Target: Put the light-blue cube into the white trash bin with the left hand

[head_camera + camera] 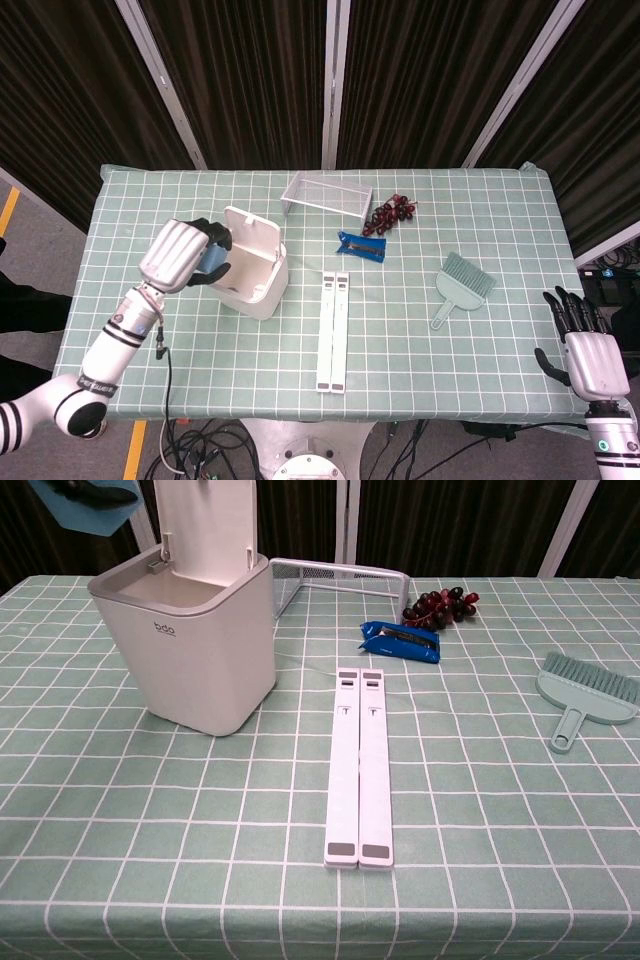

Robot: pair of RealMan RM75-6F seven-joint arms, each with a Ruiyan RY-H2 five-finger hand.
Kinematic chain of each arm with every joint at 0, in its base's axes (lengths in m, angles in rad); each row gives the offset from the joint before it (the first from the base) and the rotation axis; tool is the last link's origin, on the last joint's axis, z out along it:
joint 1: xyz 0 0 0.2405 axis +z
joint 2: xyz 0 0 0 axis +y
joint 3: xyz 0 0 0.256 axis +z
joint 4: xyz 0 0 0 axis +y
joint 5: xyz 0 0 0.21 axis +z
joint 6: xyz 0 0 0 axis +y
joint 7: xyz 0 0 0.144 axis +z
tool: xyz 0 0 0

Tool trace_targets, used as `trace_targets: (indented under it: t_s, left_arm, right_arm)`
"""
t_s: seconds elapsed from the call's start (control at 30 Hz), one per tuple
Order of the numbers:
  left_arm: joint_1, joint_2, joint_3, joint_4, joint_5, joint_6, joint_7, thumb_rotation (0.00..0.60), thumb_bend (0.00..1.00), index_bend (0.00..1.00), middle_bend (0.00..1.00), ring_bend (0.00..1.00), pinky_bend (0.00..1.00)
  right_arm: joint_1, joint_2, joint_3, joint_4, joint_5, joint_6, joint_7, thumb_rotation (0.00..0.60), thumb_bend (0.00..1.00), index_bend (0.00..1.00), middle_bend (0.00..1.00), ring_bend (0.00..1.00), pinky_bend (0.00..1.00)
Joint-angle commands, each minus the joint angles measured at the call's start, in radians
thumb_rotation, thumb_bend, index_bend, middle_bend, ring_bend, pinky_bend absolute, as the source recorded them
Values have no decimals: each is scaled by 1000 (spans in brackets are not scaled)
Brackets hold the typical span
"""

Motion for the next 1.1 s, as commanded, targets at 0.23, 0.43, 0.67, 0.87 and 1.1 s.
trace_targets:
  t_s: [0.23,0.43,0.67,0.87,1.1]
  left_arm:
    - [-67,-92,-2,39,-38,-26,-38,600,220,326,379,431,675]
    - [-67,-92,14,34,-23,-7,-55,600,12,54,62,100,354]
    - [66,-5,88,-5,10,159,4,600,0,53,55,71,227]
    - [329,22,293,50,147,429,-7,600,0,57,96,71,217]
    - [494,-75,434,176,190,509,30,600,0,66,104,71,206]
  right_arm:
    - [3,-8,1,18,10,-12,12,600,282,0,0,0,0]
    - [3,-11,0,24,9,-12,21,600,282,0,0,0,0]
    - [-3,-2,-2,14,-2,4,24,600,282,0,0,0,0]
    - [-8,-2,-12,7,-19,13,12,600,280,0,0,0,0]
    - [-15,-12,-40,-11,-44,8,-21,600,278,0,0,0,0]
